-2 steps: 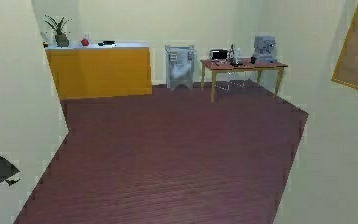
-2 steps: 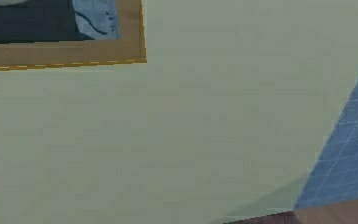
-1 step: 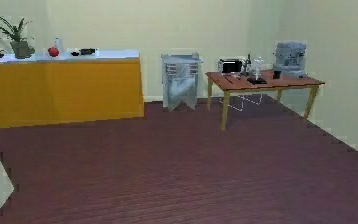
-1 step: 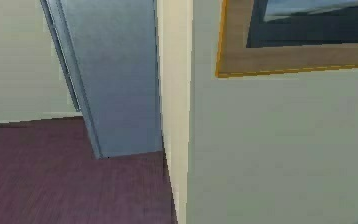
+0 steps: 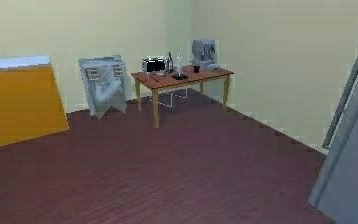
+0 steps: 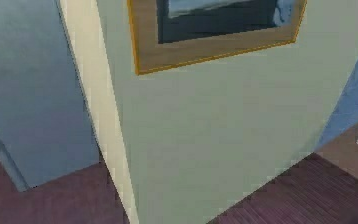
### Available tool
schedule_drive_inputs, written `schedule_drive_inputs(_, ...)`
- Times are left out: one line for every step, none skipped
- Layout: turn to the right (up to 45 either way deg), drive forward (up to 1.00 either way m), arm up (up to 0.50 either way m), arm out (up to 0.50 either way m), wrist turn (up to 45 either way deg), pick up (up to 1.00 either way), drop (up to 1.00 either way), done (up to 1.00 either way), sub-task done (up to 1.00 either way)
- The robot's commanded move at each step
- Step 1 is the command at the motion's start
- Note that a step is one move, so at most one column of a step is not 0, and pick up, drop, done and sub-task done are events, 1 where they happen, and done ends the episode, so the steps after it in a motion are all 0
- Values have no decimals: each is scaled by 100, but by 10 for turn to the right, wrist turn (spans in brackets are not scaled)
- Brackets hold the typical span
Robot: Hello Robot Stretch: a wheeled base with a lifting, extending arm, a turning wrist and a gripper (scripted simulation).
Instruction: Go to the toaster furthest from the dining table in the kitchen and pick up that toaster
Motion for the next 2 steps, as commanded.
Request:
schedule_drive_inputs(0,5,0,0,0,0,0,0,0)
schedule_drive_inputs(-90,0,0,0,0,0,0,0,0)
